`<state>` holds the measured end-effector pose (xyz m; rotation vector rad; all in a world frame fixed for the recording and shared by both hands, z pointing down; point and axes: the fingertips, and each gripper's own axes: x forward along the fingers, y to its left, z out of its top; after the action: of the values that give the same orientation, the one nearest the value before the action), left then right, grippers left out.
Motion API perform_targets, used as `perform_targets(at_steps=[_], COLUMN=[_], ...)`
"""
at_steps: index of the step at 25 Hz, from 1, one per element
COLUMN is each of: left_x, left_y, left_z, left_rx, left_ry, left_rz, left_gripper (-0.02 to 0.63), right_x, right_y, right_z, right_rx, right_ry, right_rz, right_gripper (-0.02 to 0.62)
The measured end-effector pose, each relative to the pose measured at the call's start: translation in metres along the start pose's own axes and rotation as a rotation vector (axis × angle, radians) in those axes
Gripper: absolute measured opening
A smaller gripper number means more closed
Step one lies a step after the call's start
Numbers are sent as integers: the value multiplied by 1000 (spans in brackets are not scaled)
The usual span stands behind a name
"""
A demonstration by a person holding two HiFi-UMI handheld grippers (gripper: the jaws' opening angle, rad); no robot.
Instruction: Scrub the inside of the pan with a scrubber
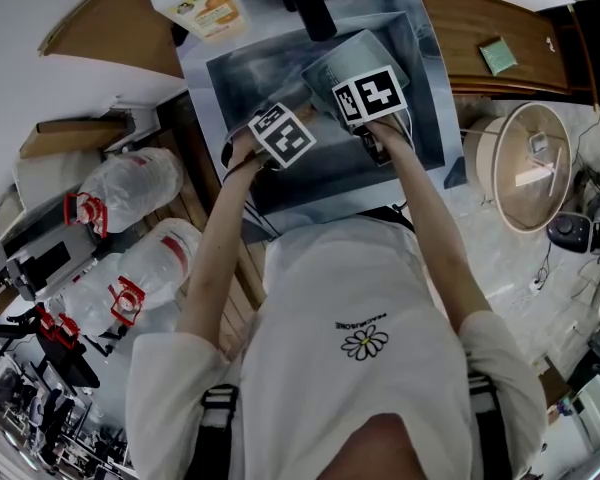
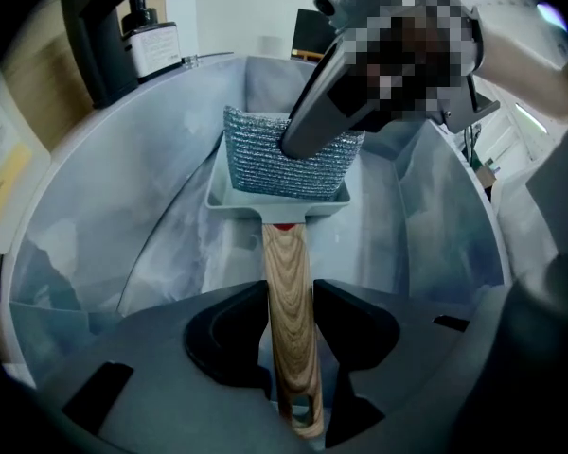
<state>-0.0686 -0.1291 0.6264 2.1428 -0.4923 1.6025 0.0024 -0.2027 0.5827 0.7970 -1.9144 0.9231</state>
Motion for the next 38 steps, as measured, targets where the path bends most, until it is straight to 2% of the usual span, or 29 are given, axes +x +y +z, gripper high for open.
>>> perform_targets(at_steps=[4, 8, 15, 17, 21, 25, 28, 30, 32, 35, 38], left_x=[-24, -69, -155, -182, -239, -291, -319, -331, -338, -346, -346], left_y=[10, 22, 9, 3, -4, -10, -16, -22, -29, -36, -41], left_z=[20, 54, 113, 126, 143, 149, 143, 139, 138, 134, 123], left_rx=[-61, -138, -174, -207, -298, -334, -375, -397, -388, -367, -386], left_ry=[-134, -318, -619, -714, -919, -1085, -1183, -1245, -1289, -1321, -1329], left_rz=[56, 134, 245, 275, 359, 475, 565, 596, 631, 696, 729], left_gripper=[176, 175, 118, 97, 37, 21, 21, 21, 20, 20, 20], right_x=[-20, -52, -135, -159, -209, -252, -279, -293, -305, -314, -317], right_y=[-8, -13, 0, 3, 12, 18, 22, 24, 24, 26, 27], right_z=[8, 22, 53, 58, 67, 66, 61, 57, 51, 44, 36], right_rx=[-18, -38, -130, -147, -170, -183, -191, -192, -192, -185, -177], right_ry=[-65, -172, -421, -501, -692, -859, -969, -1029, -1079, -1128, -1151], right_rz=[-29, -65, -124, -140, -154, -184, -212, -230, -250, -260, -251], right_gripper=[48, 48, 48, 48, 48, 48, 48, 48, 48, 48, 48])
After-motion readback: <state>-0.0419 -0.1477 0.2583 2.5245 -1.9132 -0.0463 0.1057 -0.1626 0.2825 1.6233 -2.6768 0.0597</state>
